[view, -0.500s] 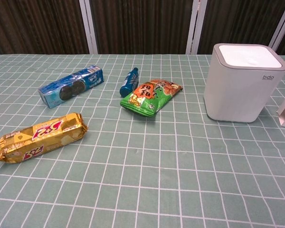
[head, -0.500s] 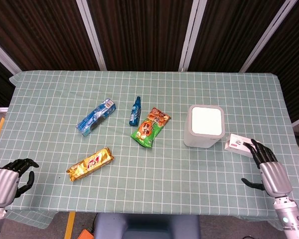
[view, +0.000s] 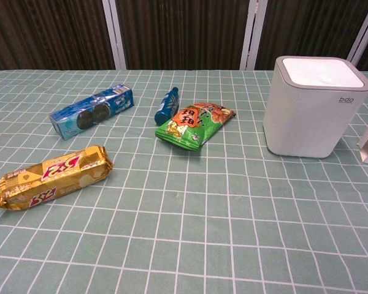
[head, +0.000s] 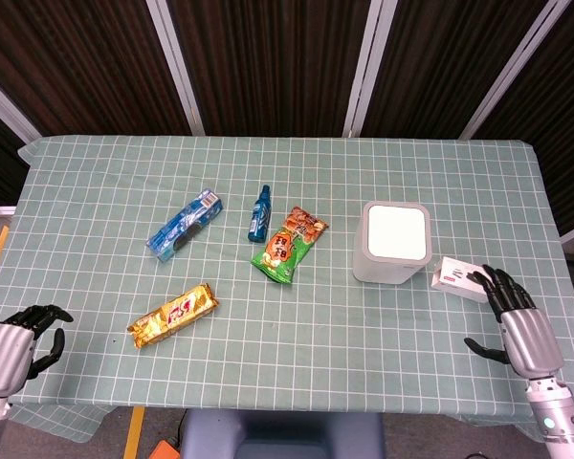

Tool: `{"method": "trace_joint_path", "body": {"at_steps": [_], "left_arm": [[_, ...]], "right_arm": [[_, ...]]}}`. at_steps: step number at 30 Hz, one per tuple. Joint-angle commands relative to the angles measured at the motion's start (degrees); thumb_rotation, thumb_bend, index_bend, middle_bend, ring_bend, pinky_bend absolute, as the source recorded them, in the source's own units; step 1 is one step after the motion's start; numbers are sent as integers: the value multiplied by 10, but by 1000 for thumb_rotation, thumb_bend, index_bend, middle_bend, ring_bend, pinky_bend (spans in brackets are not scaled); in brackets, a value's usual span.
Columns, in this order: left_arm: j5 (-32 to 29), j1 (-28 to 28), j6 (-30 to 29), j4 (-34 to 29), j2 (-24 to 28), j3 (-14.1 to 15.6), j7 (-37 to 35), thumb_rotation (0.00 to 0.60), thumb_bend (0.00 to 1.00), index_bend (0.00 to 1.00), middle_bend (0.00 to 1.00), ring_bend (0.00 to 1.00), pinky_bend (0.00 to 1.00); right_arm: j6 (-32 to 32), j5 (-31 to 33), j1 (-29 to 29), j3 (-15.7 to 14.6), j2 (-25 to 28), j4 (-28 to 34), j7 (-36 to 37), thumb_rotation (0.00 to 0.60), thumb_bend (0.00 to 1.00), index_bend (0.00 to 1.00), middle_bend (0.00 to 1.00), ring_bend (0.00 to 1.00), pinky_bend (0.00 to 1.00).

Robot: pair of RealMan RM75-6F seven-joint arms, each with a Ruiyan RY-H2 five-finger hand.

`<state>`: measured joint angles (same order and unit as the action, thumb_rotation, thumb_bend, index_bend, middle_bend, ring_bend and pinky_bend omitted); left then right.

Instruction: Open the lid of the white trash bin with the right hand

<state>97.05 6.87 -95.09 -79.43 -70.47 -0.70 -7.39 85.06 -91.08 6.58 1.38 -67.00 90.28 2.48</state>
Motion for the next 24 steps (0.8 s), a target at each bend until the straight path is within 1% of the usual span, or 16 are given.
{"method": "trace_joint_path", "body": {"at_steps": [1, 3, 5, 7, 9, 13, 16, 24], "left_arm": [[4, -2, -5, -2, 1, 1, 2, 600, 590, 467, 465, 422, 612], [8, -3, -10, -4, 2, 2, 6, 600, 589, 467, 466, 422, 612], [12, -5, -13, -7, 3, 3, 8, 600, 590, 468, 467, 424, 612], [14, -5, -16, -9, 3, 4, 10, 600, 590, 469, 468, 426, 612], [15, -5, -16, -9, 3, 4, 12, 600, 590, 470, 469, 426, 612], [13, -6, -15, -10, 5, 4, 10, 600, 590, 470, 469, 425, 612], [12, -7, -18, -9, 6, 2, 7, 600, 590, 470, 468, 425, 612], [13, -9, -24, -8, 7, 1, 0, 600, 590, 470, 469, 425, 612]], "right_arm": [[-22, 1, 6, -3, 25, 30, -35, 600, 197, 0, 573, 569, 679], [-45, 1, 15, -7, 52, 61, -58, 600, 303, 0, 634, 674, 784], [-75, 5, 28, -10, 84, 95, -71, 600, 392, 0, 670, 735, 837], [-103, 15, 41, -9, 110, 124, -76, 600, 454, 0, 695, 760, 854], [-132, 32, 57, -2, 134, 152, -86, 600, 494, 0, 703, 766, 859], [-180, 74, 86, 13, 160, 191, -111, 600, 516, 0, 709, 772, 861], [-223, 118, 111, 24, 173, 212, -135, 600, 520, 0, 710, 774, 861], [-298, 215, 172, 48, 173, 240, -186, 600, 521, 0, 711, 774, 862]]}}
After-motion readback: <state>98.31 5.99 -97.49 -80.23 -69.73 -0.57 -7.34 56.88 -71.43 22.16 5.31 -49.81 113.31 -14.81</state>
